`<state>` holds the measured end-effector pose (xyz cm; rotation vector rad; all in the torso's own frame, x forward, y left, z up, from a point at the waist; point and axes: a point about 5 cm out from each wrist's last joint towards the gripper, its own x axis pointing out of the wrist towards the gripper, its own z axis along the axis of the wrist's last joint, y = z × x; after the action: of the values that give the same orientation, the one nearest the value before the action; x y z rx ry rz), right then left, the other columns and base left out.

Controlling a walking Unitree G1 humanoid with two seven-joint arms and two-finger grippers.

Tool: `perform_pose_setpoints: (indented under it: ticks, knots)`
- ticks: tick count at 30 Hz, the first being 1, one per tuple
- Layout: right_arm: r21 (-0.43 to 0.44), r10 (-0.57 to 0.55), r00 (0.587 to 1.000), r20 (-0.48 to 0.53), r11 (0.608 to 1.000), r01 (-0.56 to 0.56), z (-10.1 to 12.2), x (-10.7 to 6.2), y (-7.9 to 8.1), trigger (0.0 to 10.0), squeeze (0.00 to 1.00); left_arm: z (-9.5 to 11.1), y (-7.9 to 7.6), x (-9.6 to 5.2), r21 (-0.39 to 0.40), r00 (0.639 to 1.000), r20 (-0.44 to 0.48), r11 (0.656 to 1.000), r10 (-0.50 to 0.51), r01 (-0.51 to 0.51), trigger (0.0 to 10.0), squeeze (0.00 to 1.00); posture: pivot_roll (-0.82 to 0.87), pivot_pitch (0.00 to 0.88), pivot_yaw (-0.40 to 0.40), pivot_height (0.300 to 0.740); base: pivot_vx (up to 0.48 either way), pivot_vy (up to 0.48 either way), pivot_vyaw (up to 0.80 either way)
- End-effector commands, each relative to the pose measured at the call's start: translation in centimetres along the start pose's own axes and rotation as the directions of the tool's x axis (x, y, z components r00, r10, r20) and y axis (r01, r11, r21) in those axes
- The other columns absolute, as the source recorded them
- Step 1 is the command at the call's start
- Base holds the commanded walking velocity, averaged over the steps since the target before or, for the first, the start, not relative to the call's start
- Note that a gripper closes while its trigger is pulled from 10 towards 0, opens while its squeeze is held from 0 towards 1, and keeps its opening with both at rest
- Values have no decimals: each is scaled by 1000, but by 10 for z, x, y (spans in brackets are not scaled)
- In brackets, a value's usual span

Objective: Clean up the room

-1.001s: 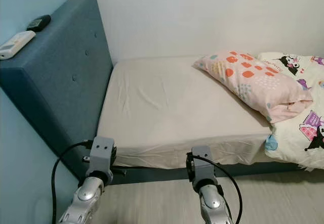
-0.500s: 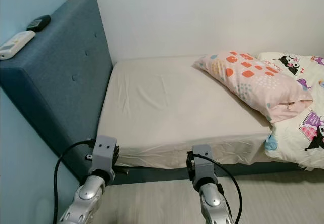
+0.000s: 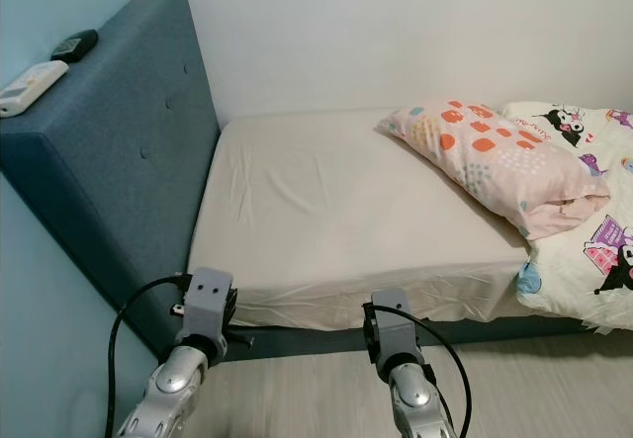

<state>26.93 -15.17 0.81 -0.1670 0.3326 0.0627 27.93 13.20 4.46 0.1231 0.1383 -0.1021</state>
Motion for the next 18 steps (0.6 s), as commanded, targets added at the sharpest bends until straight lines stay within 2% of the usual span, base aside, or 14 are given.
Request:
perform_pose_setpoints:
  ticks: [1,5,18]
  knots:
    - [-4,-4,1000,-15,1000,4,-3,0,0,10000,0,-3,0,-3,-5,1000,-15,1000,-3,3,10000,0,24,71,-33,740,0,0,0]
    - [-7,-9,1000,-14,1000,9,-3,0,-3,10000,0,-1,-2,-4,-11,1000,-7,1000,-16,16,10000,0,23,70,-36,740,0,0,0]
    - [-7,-6,1000,-15,1000,5,-2,1,-2,10000,0,0,-5,-4,-24,1000,0,999,-26,26,10000,0,22,74,-44,740,357,0,0]
